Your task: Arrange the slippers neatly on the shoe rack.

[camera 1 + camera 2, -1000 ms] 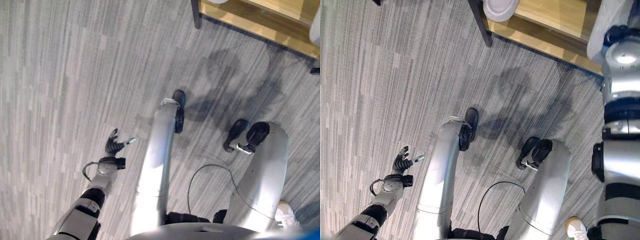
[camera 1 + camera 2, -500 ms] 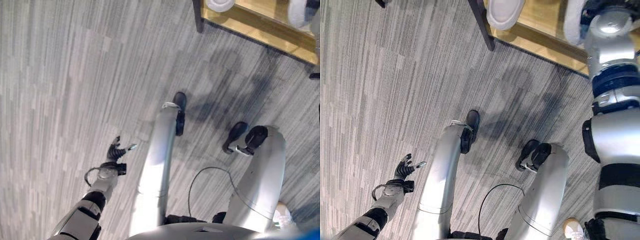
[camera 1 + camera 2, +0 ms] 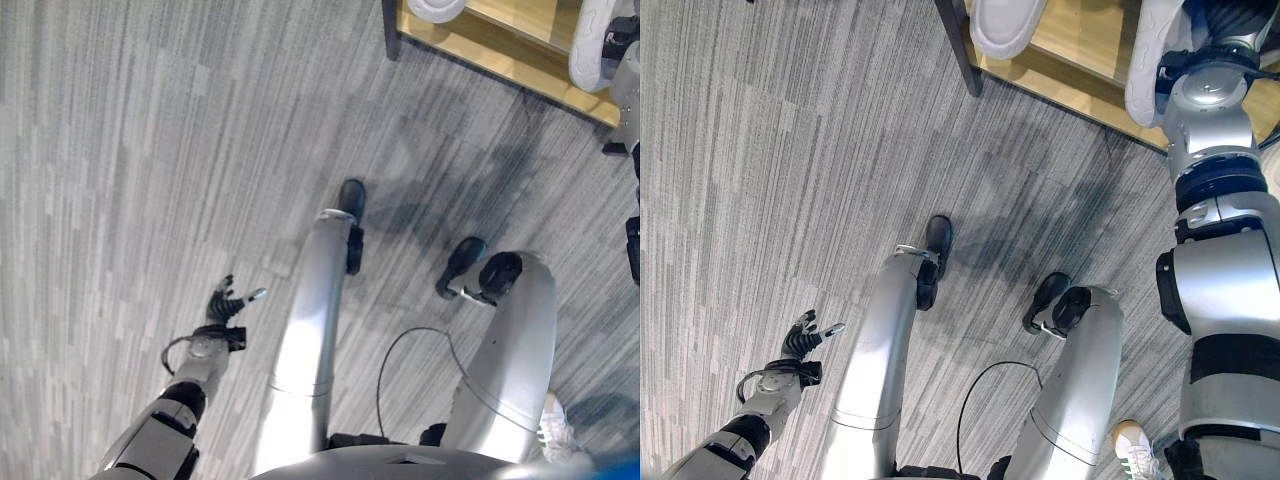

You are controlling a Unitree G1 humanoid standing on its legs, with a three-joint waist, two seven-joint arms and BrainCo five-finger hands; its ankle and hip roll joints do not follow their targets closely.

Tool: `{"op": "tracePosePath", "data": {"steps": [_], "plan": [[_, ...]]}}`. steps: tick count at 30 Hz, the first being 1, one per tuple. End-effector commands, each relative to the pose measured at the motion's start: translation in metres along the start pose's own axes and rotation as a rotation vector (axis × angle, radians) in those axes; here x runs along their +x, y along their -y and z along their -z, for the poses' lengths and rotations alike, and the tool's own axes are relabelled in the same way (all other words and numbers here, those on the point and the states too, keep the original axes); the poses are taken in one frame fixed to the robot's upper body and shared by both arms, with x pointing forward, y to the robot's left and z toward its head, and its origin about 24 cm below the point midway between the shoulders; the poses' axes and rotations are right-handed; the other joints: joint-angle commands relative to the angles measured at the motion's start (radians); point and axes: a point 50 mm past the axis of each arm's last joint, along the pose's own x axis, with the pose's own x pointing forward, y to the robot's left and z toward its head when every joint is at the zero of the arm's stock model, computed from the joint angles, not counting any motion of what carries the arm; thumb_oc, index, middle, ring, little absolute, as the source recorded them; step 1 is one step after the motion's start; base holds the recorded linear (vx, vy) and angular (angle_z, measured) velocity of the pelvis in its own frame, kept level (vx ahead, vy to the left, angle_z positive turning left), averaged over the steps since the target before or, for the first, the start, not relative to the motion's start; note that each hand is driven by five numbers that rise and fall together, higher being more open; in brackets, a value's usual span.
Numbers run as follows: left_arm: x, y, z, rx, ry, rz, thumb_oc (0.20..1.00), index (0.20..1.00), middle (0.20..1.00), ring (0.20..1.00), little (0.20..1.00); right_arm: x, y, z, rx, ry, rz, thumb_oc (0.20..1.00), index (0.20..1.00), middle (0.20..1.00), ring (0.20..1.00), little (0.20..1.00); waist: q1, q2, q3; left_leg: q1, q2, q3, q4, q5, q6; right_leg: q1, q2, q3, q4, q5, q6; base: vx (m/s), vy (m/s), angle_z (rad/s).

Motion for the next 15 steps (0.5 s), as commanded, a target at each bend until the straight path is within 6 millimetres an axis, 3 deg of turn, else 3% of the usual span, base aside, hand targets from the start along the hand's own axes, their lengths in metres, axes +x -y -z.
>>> {"op": "tracePosePath", "data": {"steps": [1, 7, 15], "plan": [[0.004, -0.015, -0.002, -0.095, -0.015, -0.081, 1.0, 1.0, 1.0, 1.0, 1.0, 0.006, 0.019, 0.008, -0.113, -0.025, 0.009, 0.2, 0.2, 0.2, 0.2, 0.2, -0.005, 0.012, 0.076, 0.102, 0.048, -0.105, -0.009, -0.156, -0.063, 0.076, 0.001, 0.052, -0.109, 0.105, -0.006, 0.0, 0.0, 0.0], [0.001, -0.017, 0.004, -0.1, -0.03, -0.08, 1.0, 1.0, 1.0, 1.0, 1.0, 0.009, 0.046, 0.024, -0.189, -0.07, 0.059, 0.2, 0.2, 0.2, 0.2, 0.2, -0.009, 0.013, 0.075, 0.102, 0.056, -0.099, -0.021, -0.151, -0.063, 0.074, 0.008, 0.05, -0.119, 0.109, -0.004, 0.0, 0.0, 0.0], [0.001, -0.016, 0.008, -0.13, -0.056, -0.095, 1.0, 1.0, 1.0, 1.0, 1.0, 0.01, 0.048, 0.002, -0.282, 0.083, 0.063, 0.2, 0.2, 0.2, 0.2, 0.2, -0.021, 0.002, 0.071, 0.102, 0.062, -0.107, -0.029, -0.141, -0.064, 0.08, 0.023, 0.038, -0.133, 0.111, -0.002, -0.01, -0.007, -0.02]]}}
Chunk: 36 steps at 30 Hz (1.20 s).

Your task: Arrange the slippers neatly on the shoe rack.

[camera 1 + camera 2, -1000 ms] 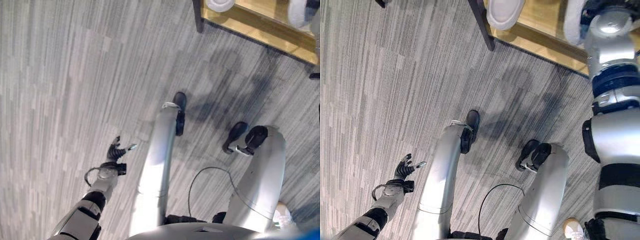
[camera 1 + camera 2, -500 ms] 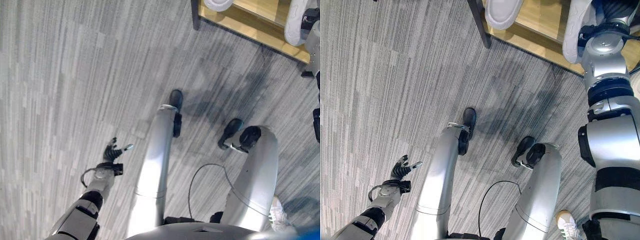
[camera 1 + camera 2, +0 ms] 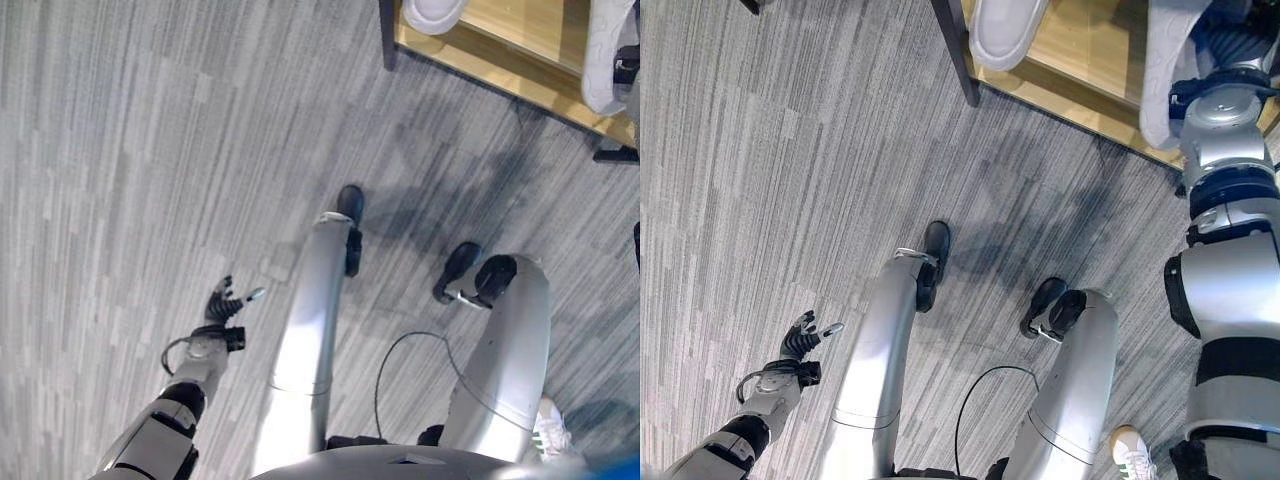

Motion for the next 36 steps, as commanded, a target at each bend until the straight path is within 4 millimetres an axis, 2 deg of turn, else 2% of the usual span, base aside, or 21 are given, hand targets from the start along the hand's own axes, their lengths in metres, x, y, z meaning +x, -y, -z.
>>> {"op": "tracePosePath", "data": {"steps": [1, 5, 7, 10, 11, 13, 17, 19, 21, 28, 31, 36], "plan": [[0.001, -0.013, 0.005, -0.11, -0.032, -0.098, 1.0, 1.0, 1.0, 1.0, 1.0, 0.006, 0.034, -0.014, -0.133, 0.118, 0.116, 0.2, 0.2, 0.2, 0.2, 0.2, -0.02, 0.019, 0.088, 0.093, 0.054, -0.115, -0.026, -0.142, -0.064, 0.079, 0.016, 0.031, -0.129, 0.108, -0.005, 0.0, 0.0, 0.0], [0.0, -0.012, 0.006, -0.125, -0.029, -0.099, 1.0, 1.0, 1.0, 1.0, 1.0, 0.002, 0.035, -0.023, -0.137, 0.187, 0.151, 0.2, 0.2, 0.2, 0.2, 0.2, -0.024, 0.016, 0.085, 0.093, 0.056, -0.118, -0.024, -0.145, -0.063, 0.08, 0.017, 0.031, -0.123, 0.104, -0.004, 0.0, 0.0, 0.0], [0.0, -0.008, 0.004, -0.132, -0.014, -0.092, 1.0, 1.0, 1.0, 1.0, 1.0, -0.013, 0.026, -0.042, -0.058, 0.338, 0.185, 0.2, 0.2, 0.2, 0.2, 0.2, -0.029, 0.019, 0.082, 0.093, 0.056, -0.12, -0.012, -0.153, -0.059, 0.085, 0.02, 0.03, -0.112, 0.098, -0.003, 0.0, 0.0, 0.0], [0.001, -0.008, -0.004, -0.119, 0.022, -0.089, 1.0, 1.0, 1.0, 1.0, 1.0, -0.022, 0.025, -0.059, 0.005, 0.428, 0.218, 0.2, 0.2, 0.2, 0.2, 0.2, -0.026, 0.02, 0.08, 0.093, 0.052, -0.124, -0.014, -0.154, -0.059, 0.088, 0.022, 0.029, -0.111, 0.093, -0.001, 0.0, 0.0, 0.0], [0.001, -0.009, -0.004, -0.116, 0.022, -0.091, 1.0, 1.0, 1.0, 1.0, 1.0, -0.023, 0.025, -0.058, 0.005, 0.426, 0.22, 0.2, 0.2, 0.2, 0.2, 0.2, -0.025, 0.019, 0.079, 0.093, 0.052, -0.124, -0.013, -0.153, -0.059, 0.088, 0.022, 0.029, -0.111, 0.093, -0.001, 0.0, 0.0, 0.0], [0.004, -0.008, -0.012, -0.097, 0.049, -0.083, 1.0, 1.0, 1.0, 1.0, 1.0, -0.029, 0.018, -0.079, 0.131, 0.471, 0.252, 0.2, 0.2, 0.2, 0.2, 0.2, -0.018, 0.025, 0.073, 0.093, 0.042, -0.131, -0.024, -0.147, -0.061, 0.089, 0.018, 0.029, -0.111, 0.09, 0.0, 0.0, 0.0, 0.0], [0.004, -0.008, -0.013, -0.078, 0.051, -0.084, 1.0, 1.0, 1.0, 1.0, 1.0, -0.028, 0.012, -0.091, 0.249, 0.453, 0.237, 0.2, 0.2, 0.2, 0.2, 0.2, -0.009, 0.027, 0.068, 0.093, 0.036, -0.133, -0.037, -0.139, -0.064, 0.091, 0.014, 0.027, -0.12, 0.096, 0.004, -0.01, 0.001, 0.06], [0.005, -0.007, -0.013, -0.063, 0.044, -0.081, 1.0, 1.0, 1.0, 1.0, 1.0, -0.026, 0.004, -0.108, 0.353, 0.447, 0.206, 0.2, 0.2, 0.2, 0.2, 0.2, 0.0, 0.027, 0.063, 0.093, 0.032, -0.131, -0.047, -0.135, -0.066, 0.09, 0.012, 0.026, -0.126, 0.101, 0.006, 0.0, 0.023, 0.05], [0.006, -0.006, -0.013, -0.054, 0.042, -0.076, 1.0, 1.0, 1.0, 1.0, 1.0, -0.026, -0.003, -0.116, 0.42, 0.433, 0.176, 0.2, 0.2, 0.2, 0.2, 0.2, 0.005, 0.029, 0.063, 0.093, 0.033, -0.129, -0.056, -0.131, -0.066, 0.089, 0.011, 0.029, -0.133, 0.105, 0.01, 0.0, 0.031, 0.07], [0.007, -0.003, -0.02, -0.04, 0.081, -0.065, 1.0, 1.0, 1.0, 1.0, 1.0, -0.021, -0.011, -0.118, 0.485, 0.385, 0.142, 0.2, 0.2, 0.2, 0.2, 0.2, 0.016, 0.039, 0.069, 0.093, 0.028, -0.123, -0.07, -0.126, -0.065, 0.085, 0.002, 0.029, -0.145, 0.112, 0.017, 0.0, 0.012, 0.03], [0.005, -0.001, -0.024, -0.038, 0.112, -0.048, 1.0, 1.0, 1.0, 1.0, 1.0, -0.019, -0.013, -0.112, 0.43, 0.373, 0.14, 0.2, 0.2, 0.2, 0.2, 0.2, 0.02, 0.047, 0.08, 0.093, 0.023, -0.119, -0.076, -0.121, -0.065, 0.08, -0.004, 0.034, -0.147, 0.114, 0.021, 0.01, 0.039, 0.04], [0.003, 0.002, -0.028, -0.054, 0.141, -0.039, 1.0, 1.0, 1.0, 1.0, 1.0, -0.017, -0.014, -0.09, 0.4, 0.31, 0.163, 0.2, 0.2, 0.2, 0.2, 0.2, 0.015, 0.053, 0.093, 0.093, 0.017, -0.111, -0.079, -0.118, -0.064, 0.076, -0.008, 0.042, -0.144, 0.118, 0.021, 0.0, 0.008, 0.01]]}}
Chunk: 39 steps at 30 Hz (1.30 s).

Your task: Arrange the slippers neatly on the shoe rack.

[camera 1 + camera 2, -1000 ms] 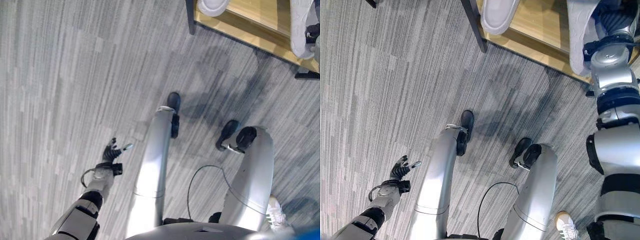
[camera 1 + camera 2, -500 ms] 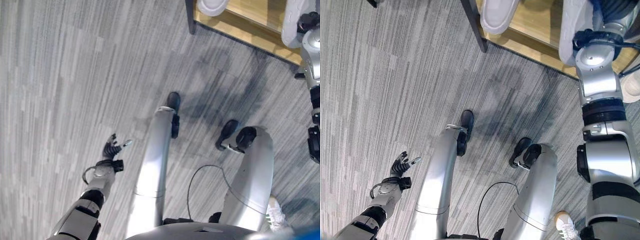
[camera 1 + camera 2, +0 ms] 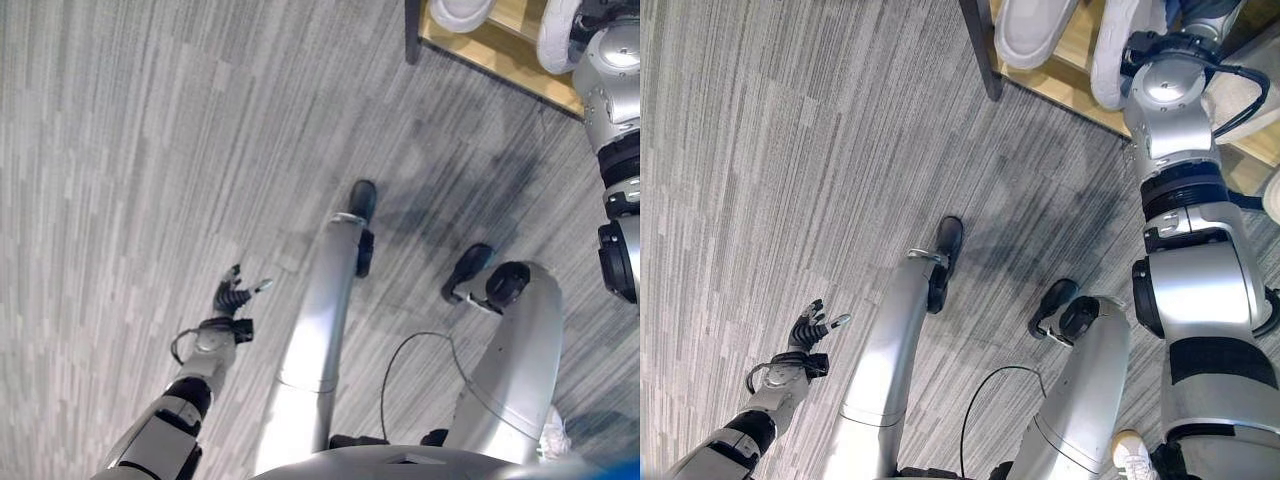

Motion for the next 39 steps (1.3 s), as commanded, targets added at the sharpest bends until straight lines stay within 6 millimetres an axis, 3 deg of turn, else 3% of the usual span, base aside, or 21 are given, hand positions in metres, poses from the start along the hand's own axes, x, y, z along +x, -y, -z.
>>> {"op": "tracePosePath", "data": {"steps": [1, 9, 23, 30, 33, 39], "plan": [[0.002, -0.017, -0.006, -0.022, 0.033, -0.088, 1.0, 1.0, 1.0, 1.0, 1.0, 0.013, 0.009, -0.043, 0.078, 0.159, 0.039, 0.2, 0.2, 0.2, 0.2, 0.2, -0.031, 0.034, 0.094, 0.088, 0.045, -0.112, -0.016, -0.137, -0.056, 0.077, 0.022, 0.052, -0.108, 0.116, 0.021, 0.0, 0.0, 0.0], [-0.002, -0.014, -0.002, -0.029, 0.032, -0.083, 1.0, 1.0, 1.0, 1.0, 1.0, 0.002, 0.016, 0.0, 0.057, 0.038, 0.062, 0.2, 0.2, 0.2, 0.2, 0.2, -0.039, 0.037, 0.095, 0.088, 0.053, -0.105, -0.011, -0.14, -0.054, 0.072, 0.028, 0.057, -0.098, 0.116, 0.018, 0.0, 0.0, 0.0], [-0.005, -0.018, -0.002, -0.044, 0.043, -0.096, 1.0, 1.0, 1.0, 1.0, 1.0, -0.015, 0.031, 0.031, 0.039, 0.003, 0.079, 0.2, 0.2, 0.2, 0.2, 0.2, -0.061, 0.03, 0.094, 0.088, 0.053, -0.107, -0.021, -0.13, -0.057, 0.068, 0.044, 0.058, -0.101, 0.114, 0.013, 0.0, -0.004, -0.02], [-0.005, -0.019, -0.001, -0.037, 0.037, -0.1, 1.0, 1.0, 1.0, 1.0, 1.0, -0.016, 0.041, 0.023, 0.037, 0.066, 0.112, 0.2, 0.2, 0.2, 0.2, 0.2, -0.067, 0.026, 0.094, 0.088, 0.054, -0.115, -0.021, -0.129, -0.058, 0.069, 0.049, 0.057, -0.101, 0.113, 0.014, 0.0, -0.001, 0.0], [-0.004, -0.02, -0.003, -0.024, 0.042, -0.103, 1.0, 1.0, 1.0, 1.0, 1.0, -0.013, 0.04, 0.011, 0.063, 0.123, 0.111, 0.2, 0.2, 0.2, 0.2, 0.2, -0.065, 0.028, 0.094, 0.088, 0.053, -0.116, -0.02, -0.127, -0.058, 0.069, 0.047, 0.056, -0.104, 0.115, 0.017, 0.0, 0.0, 0.0], [-0.005, -0.026, 0.003, 0.033, 0.012, -0.082, 1.0, 1.0, 1.0, 1.0, 1.0, 0.002, 0.02, -0.044, 0.228, 0.208, 0.095, 0.2, 0.2, 0.2, 0.2, 0.2, -0.045, 0.039, 0.087, 0.088, 0.051, -0.116, -0.025, -0.12, -0.063, 0.071, 0.042, 0.061, -0.103, 0.115, 0.021, 0.0, 0.0, 0.0]]}}
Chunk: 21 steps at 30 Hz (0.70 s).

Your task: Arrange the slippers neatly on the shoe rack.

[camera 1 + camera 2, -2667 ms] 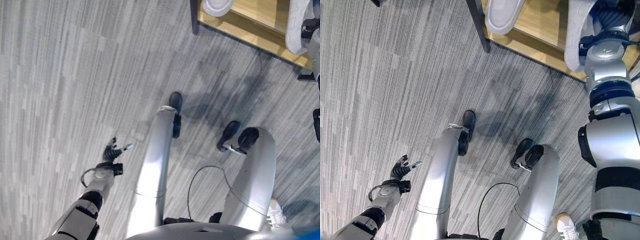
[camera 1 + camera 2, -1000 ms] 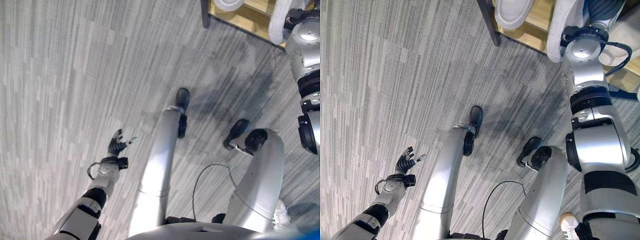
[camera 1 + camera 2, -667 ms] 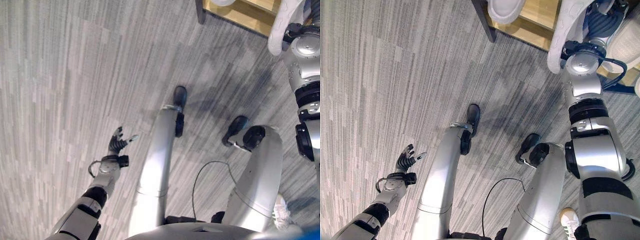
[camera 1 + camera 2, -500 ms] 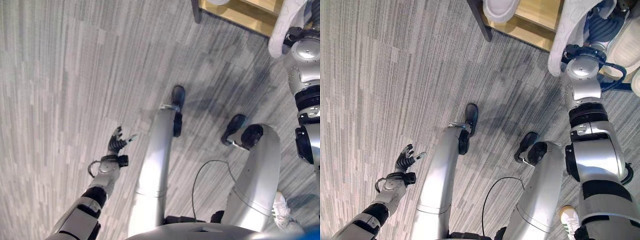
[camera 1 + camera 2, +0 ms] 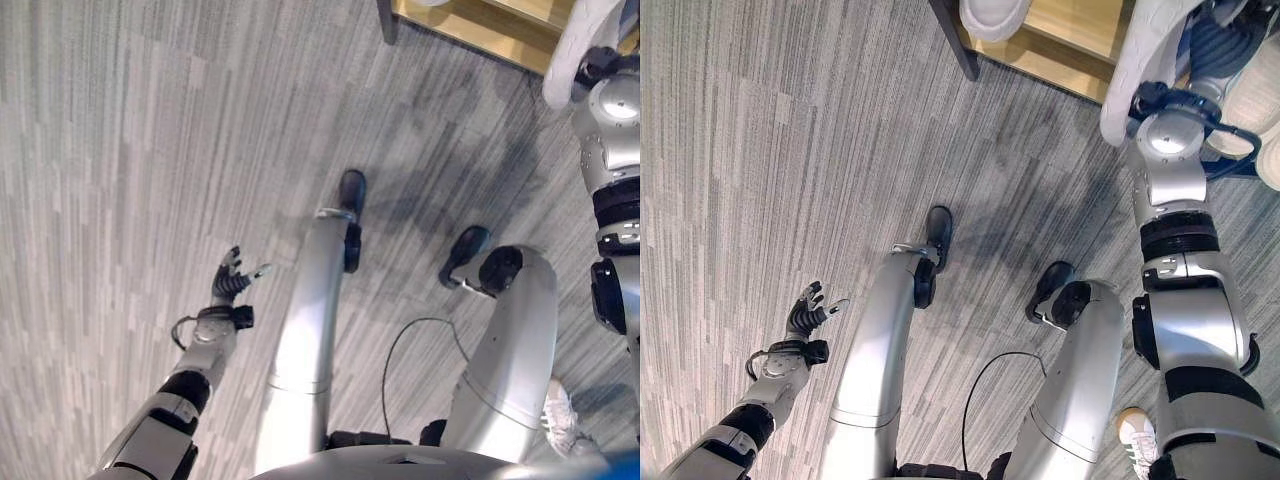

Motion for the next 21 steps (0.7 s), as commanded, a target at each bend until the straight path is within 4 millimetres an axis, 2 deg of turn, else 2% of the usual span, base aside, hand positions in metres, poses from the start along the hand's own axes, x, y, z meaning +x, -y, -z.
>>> {"op": "tracePosePath", "data": {"steps": [1, 5, 8, 13, 17, 18, 21], "plan": [[-0.009, -0.022, 0.025, 0.055, -0.094, -0.065, 1.0, 1.0, 1.0, 1.0, 1.0, 0.021, -0.012, -0.062, 0.122, 0.165, -0.009, 0.2, 0.2, 0.2, 0.2, 0.2, 0.003, 0.03, 0.033, 0.08, 0.025, -0.122, -0.045, -0.118, -0.066, 0.073, 0.008, 0.053, -0.114, 0.102, 0.026, -0.01, 0.023, 0.09], [-0.011, -0.02, 0.029, 0.079, -0.109, -0.044, 1.0, 1.0, 1.0, 1.0, 1.0, 0.036, -0.012, -0.079, 0.079, 0.169, -0.01, 0.2, 0.2, 0.2, 0.2, 0.2, 0.018, 0.033, 0.02, 0.08, 0.015, -0.125, -0.078, -0.104, -0.07, 0.077, 0.002, 0.047, -0.14, 0.11, 0.033, 0.01, 0.023, 0.21], [-0.012, -0.019, 0.033, 0.093, -0.125, -0.031, 1.0, 1.0, 1.0, 1.0, 1.0, 0.045, -0.004, -0.071, -0.007, 0.125, -0.005, 0.2, 0.2, 0.2, 0.2, 0.2, 0.02, 0.029, 0.015, 0.08, 0.011, -0.122, -0.081, -0.105, -0.072, 0.076, -0.002, 0.048, -0.143, 0.108, 0.035, 0.04, 0.019, 0.08], [-0.016, -0.017, 0.039, 0.085, -0.137, -0.031, 1.0, 1.0, 1.0, 1.0, 1.0, 0.043, 0.001, -0.051, -0.092, 0.072, 0.011, 0.2, 0.2, 0.2, 0.2, 0.2, 0.012, 0.03, 0.026, 0.08, 0.015, -0.114, -0.07, -0.112, -0.071, 0.069, 0.004, 0.053, -0.132, 0.107, 0.031, 0.01, 0.007, -0.02], [-0.017, -0.019, 0.039, 0.086, -0.139, -0.036, 1.0, 1.0, 1.0, 1.0, 1.0, 0.038, -0.006, -0.041, -0.162, 0.046, -0.009, 0.2, 0.2, 0.2, 0.2, 0.2, 0.009, 0.029, 0.033, 0.08, 0.019, -0.109, -0.057, -0.118, -0.07, 0.063, 0.011, 0.061, -0.117, 0.105, 0.028, 0.01, 0.007, -0.06], [-0.018, -0.02, 0.038, 0.077, -0.133, -0.036, 1.0, 1.0, 1.0, 1.0, 1.0, 0.034, -0.013, -0.035, -0.226, 0.018, -0.018, 0.2, 0.2, 0.2, 0.2, 0.2, 0.006, 0.034, 0.038, 0.08, 0.022, -0.105, -0.047, -0.12, -0.07, 0.057, 0.016, 0.066, -0.109, 0.102, 0.023, 0.0, 0.022, -0.04], [-0.018, -0.02, 0.035, 0.065, -0.124, -0.033, 1.0, 1.0, 1.0, 1.0, 1.0, 0.029, -0.025, -0.037, -0.241, 0.016, -0.026, 0.2, 0.2, 0.2, 0.2, 0.2, 0.006, 0.039, 0.044, 0.08, 0.024, -0.101, -0.042, -0.122, -0.069, 0.052, 0.019, 0.07, -0.1, 0.101, 0.021, 0.0, -0.002, -0.07]]}}
